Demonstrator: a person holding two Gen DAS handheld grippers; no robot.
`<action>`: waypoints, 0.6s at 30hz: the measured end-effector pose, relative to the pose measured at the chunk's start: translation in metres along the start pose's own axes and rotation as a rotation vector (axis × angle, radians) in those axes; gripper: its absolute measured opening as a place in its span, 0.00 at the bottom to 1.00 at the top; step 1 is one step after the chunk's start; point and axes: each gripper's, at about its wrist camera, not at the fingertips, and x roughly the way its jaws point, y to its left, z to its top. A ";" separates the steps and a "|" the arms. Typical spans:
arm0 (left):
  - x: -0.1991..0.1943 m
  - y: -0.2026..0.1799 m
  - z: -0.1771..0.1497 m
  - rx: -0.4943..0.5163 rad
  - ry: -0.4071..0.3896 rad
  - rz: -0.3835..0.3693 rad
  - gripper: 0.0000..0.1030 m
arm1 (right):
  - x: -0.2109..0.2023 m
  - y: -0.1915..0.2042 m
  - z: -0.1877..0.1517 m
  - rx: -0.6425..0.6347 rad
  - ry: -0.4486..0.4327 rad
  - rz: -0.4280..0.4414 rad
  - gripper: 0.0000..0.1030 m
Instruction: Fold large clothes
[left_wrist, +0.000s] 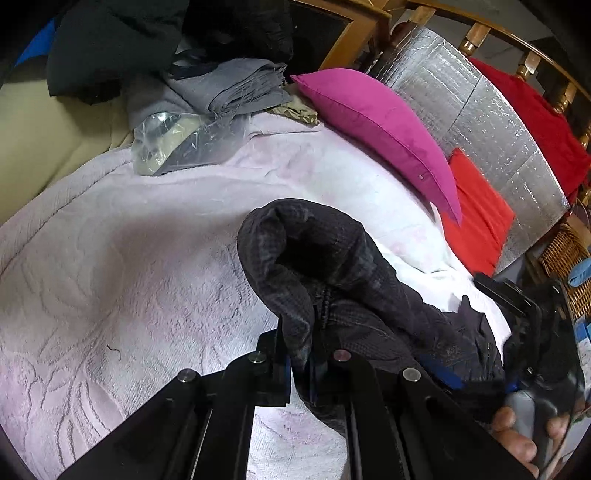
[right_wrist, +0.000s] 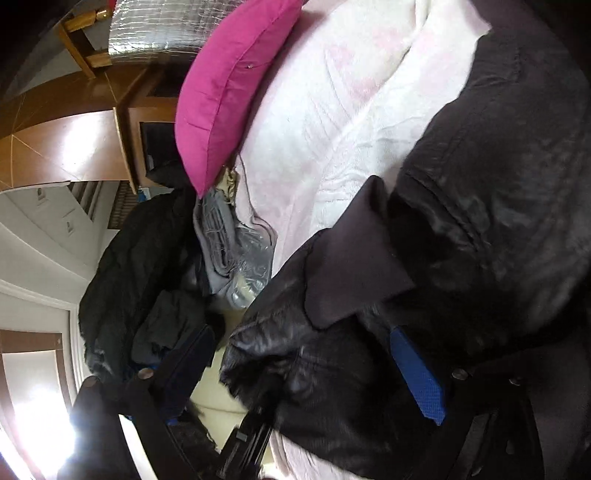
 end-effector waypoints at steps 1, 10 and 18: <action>0.000 -0.001 0.000 0.003 0.000 0.000 0.06 | 0.004 -0.002 0.003 0.018 -0.007 -0.014 0.92; -0.002 -0.005 0.001 0.027 -0.007 -0.002 0.06 | 0.035 -0.021 0.024 0.192 -0.135 -0.081 0.68; -0.007 -0.007 0.005 0.033 -0.006 -0.008 0.06 | 0.009 -0.007 0.023 0.036 -0.240 -0.132 0.15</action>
